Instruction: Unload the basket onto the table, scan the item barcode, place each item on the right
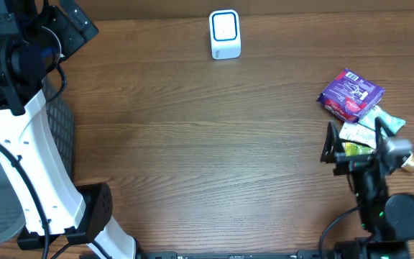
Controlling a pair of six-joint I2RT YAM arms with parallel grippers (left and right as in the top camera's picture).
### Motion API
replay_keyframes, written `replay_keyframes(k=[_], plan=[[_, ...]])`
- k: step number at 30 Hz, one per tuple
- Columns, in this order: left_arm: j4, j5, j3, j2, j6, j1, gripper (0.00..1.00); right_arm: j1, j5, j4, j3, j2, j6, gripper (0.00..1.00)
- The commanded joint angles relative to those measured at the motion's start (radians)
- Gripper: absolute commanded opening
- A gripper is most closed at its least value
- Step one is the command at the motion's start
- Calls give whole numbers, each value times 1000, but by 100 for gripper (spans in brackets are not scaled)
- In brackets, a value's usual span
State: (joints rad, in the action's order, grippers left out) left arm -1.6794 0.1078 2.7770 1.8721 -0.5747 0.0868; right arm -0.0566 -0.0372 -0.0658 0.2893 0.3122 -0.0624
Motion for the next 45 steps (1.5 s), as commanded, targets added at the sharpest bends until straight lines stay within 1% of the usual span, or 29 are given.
replay_keyframes(k=[1, 4, 8, 15, 19, 23, 45], plan=[[0, -1, 2, 3, -9, -1, 100, 6, -3, -48, -129, -90, 18, 100], [0, -2, 2, 3, -9, -2, 100, 5, -8, -64, -213, -151, 18, 100], [0, -1, 2, 4, -8, -2, 100, 6, -8, -61, -281, -216, 18, 100], [0, -1, 2, 4, -9, -2, 100, 6, 2, 46, -281, -256, 19, 100], [0, -2, 2, 4, -9, -2, 99, 5, 6, 148, -281, -275, 15, 100], [0, -1, 2, 4, -8, -2, 100, 5, 6, 143, -281, -310, 14, 100], [0, -1, 2, 5, -9, -2, 99, -6, 10, 148, -281, -309, 14, 100]])
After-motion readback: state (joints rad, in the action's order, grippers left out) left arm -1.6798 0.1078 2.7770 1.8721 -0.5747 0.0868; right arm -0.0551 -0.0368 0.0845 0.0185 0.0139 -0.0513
